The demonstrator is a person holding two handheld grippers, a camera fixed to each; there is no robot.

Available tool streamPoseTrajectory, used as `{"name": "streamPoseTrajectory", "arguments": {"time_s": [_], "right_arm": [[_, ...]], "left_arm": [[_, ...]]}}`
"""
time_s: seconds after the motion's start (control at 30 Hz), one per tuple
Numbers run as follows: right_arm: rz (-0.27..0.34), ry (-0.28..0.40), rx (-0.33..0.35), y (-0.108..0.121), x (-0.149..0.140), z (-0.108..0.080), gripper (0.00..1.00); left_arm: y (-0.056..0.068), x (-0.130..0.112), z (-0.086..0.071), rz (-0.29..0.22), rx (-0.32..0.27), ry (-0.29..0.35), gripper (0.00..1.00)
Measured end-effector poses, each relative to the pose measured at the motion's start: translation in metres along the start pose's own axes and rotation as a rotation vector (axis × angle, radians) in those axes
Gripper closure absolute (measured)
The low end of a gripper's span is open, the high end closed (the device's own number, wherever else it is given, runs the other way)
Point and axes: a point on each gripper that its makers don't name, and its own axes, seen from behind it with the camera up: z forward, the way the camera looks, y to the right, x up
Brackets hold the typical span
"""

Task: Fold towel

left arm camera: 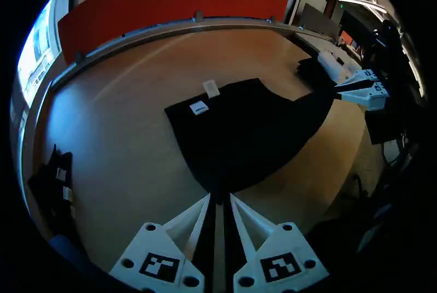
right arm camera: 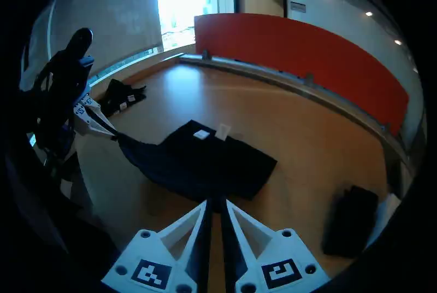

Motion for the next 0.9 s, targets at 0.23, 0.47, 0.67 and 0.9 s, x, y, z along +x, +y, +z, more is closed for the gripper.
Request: {"name": "streamPoseTrajectory", "arguments": {"time_s": [0.23,0.47,0.67,0.9], "right_arm": [[0.000,-0.003,0.002,-0.002,0.001,-0.006,0.90],[0.003,-0.010,0.002,-0.002,0.000,-0.004,0.90],[0.002,-0.015,-0.006,0.006,0.004,0.005,0.90],[-0.012,-0.027,-0.024,0.025,0.008,0.023,0.90]], "left_arm": [[0.003,0.001,-0.007,-0.002,-0.002,0.000,0.91],[0.001,0.005,-0.004,0.004,0.004,0.000,0.91],[-0.008,0.017,0.003,0.010,0.018,0.010,0.91],[-0.019,0.038,0.017,0.028,0.041,0.028,0.91]]}}
